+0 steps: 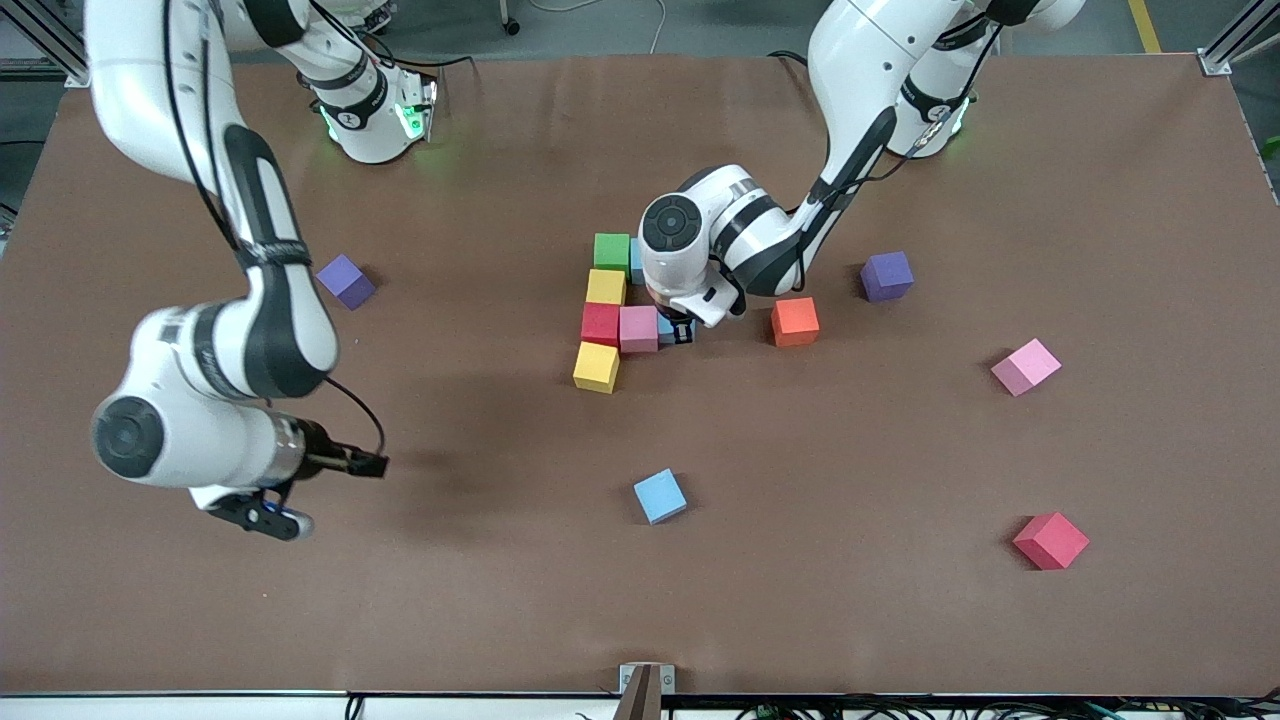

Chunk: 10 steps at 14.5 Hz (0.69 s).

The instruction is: Arrange 11 blocks into digit 3

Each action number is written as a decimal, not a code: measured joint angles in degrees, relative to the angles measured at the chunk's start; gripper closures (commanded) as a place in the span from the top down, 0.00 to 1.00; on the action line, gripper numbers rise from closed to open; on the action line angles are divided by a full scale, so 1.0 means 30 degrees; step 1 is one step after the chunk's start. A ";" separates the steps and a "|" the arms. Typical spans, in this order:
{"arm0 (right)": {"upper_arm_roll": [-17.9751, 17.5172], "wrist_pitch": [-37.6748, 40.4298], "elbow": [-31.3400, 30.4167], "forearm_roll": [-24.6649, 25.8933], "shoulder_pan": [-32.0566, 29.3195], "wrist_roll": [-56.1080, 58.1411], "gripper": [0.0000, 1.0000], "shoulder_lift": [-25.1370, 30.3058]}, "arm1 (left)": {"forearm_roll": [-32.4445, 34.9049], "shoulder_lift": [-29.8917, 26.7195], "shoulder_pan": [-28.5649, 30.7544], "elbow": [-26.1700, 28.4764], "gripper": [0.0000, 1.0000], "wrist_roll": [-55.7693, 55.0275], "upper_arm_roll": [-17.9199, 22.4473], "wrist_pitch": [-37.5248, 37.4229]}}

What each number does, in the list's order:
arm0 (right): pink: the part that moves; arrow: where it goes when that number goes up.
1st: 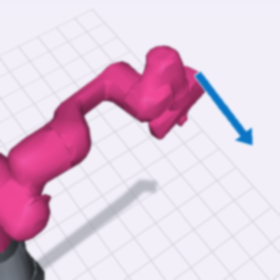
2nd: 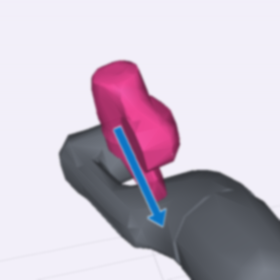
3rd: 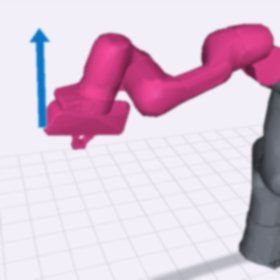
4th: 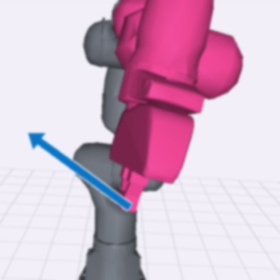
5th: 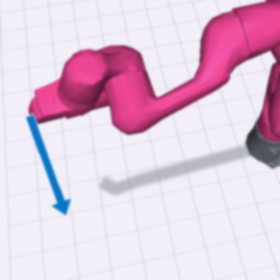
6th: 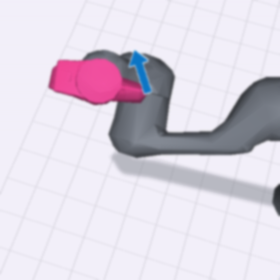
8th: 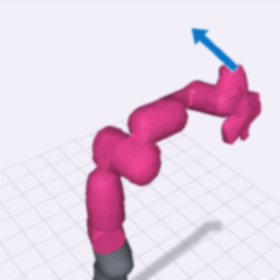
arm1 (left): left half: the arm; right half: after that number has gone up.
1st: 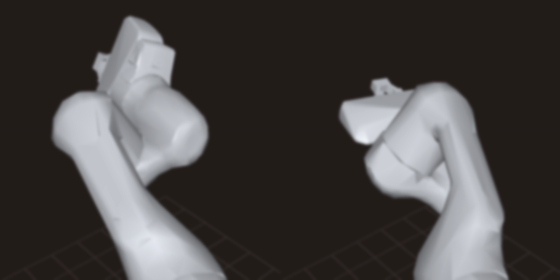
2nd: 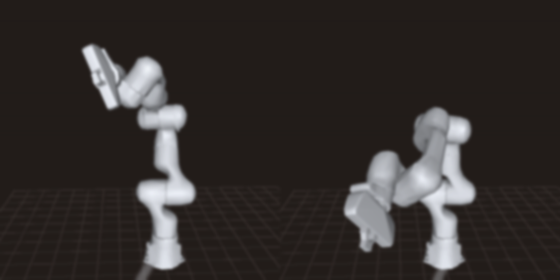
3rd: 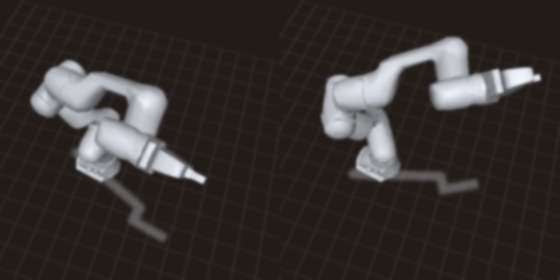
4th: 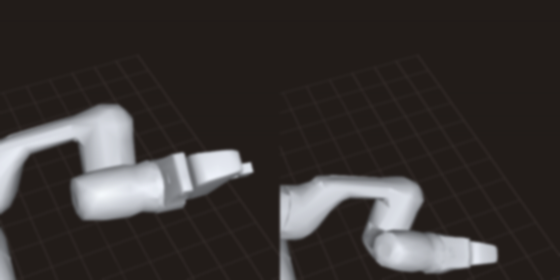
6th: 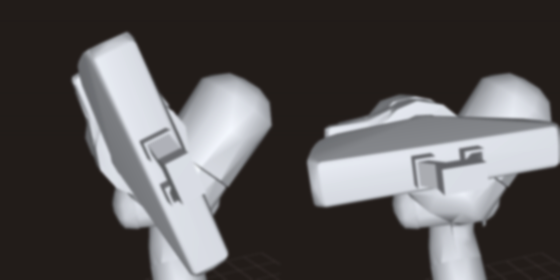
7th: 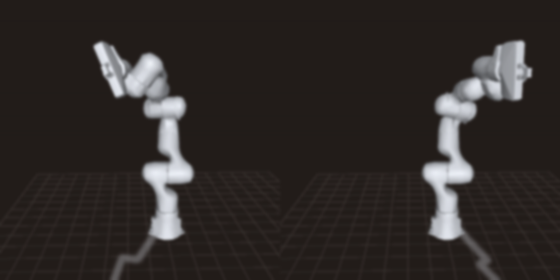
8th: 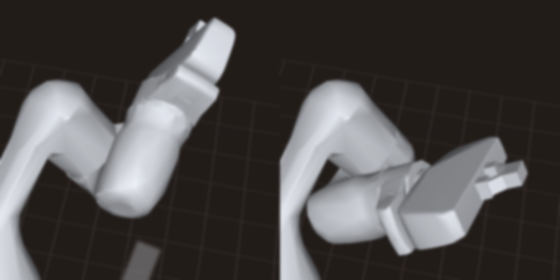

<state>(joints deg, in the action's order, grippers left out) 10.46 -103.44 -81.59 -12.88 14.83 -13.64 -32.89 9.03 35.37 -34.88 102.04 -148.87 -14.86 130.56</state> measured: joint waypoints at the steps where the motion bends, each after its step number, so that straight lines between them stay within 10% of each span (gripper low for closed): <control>1: -0.0008 -0.0015 -0.1437 0.0129 -0.0020 0.0519 1.00 0.0943 | 0.0000 0.0000 0.0030 0.0002 0.03 0.0000 0.0000 0.0013; 10: -0.0076 -0.0697 -1.0831 0.2107 -0.0782 0.8853 1.00 0.5605 | 0.0000 -0.0003 0.0221 0.0069 0.03 0.0000 0.0027 0.0243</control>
<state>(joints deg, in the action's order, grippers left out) 10.23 -105.53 -114.08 -6.56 12.49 12.91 -16.07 9.03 35.36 -34.22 102.25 -148.87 -14.78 131.29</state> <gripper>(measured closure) 0.000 0.965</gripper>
